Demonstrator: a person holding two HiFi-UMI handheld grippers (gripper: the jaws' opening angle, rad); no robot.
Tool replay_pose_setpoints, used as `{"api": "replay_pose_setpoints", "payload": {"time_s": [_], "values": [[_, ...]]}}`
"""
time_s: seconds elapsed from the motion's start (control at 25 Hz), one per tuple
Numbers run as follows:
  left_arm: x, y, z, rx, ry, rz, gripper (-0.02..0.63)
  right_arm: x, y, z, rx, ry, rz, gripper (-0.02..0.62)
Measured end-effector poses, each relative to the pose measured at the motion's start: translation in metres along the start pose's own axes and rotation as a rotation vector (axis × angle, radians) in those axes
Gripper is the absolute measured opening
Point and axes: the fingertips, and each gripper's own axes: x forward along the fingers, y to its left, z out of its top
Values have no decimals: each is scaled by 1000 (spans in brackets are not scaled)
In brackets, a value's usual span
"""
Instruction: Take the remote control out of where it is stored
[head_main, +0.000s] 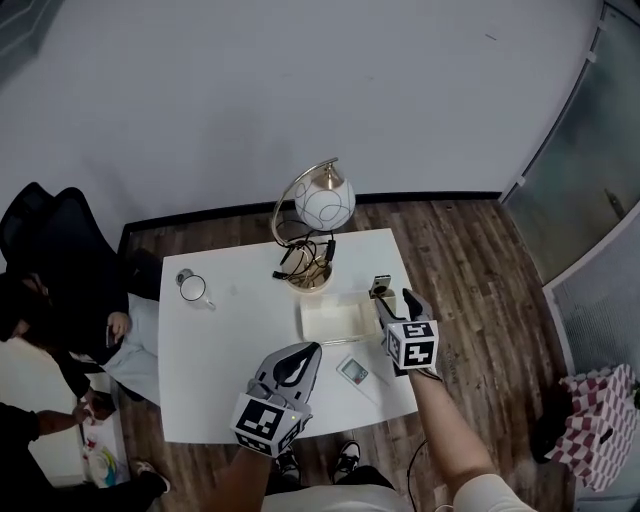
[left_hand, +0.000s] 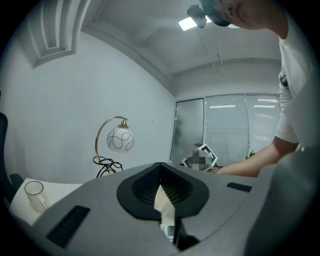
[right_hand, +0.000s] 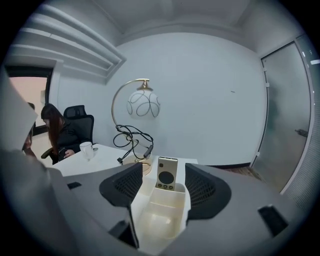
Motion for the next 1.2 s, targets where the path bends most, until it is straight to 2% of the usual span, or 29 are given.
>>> {"api": "replay_pose_setpoints", "payload": {"time_s": [0.16, 0.28, 0.4, 0.52, 0.56, 0.72, 0.88, 1.2], "values": [[3, 14, -8, -15, 11, 24, 7, 40, -7, -13, 41, 51, -41, 262], [8, 19, -10, -15, 16, 26, 6, 57, -9, -21, 80, 78, -34, 264], [10, 23, -12, -26, 16, 28, 6, 67, -4, -29, 56, 112, -33, 262], [13, 25, -15, -30, 20, 29, 6, 70, -5, -32, 30, 123, -69, 256], [14, 26, -15, -28, 21, 29, 6, 70, -6, -31, 23, 116, -78, 217], [16, 28, -15, -26, 22, 33, 6, 66, -7, -20, 1, 61, -85, 211], [15, 25, -14, -19, 24, 32, 8, 48, -9, 8, 18, -25, -76, 210], [6, 13, -7, -10, 17, 27, 7, -32, -13, 68, 70, -217, 8, 209]]}}
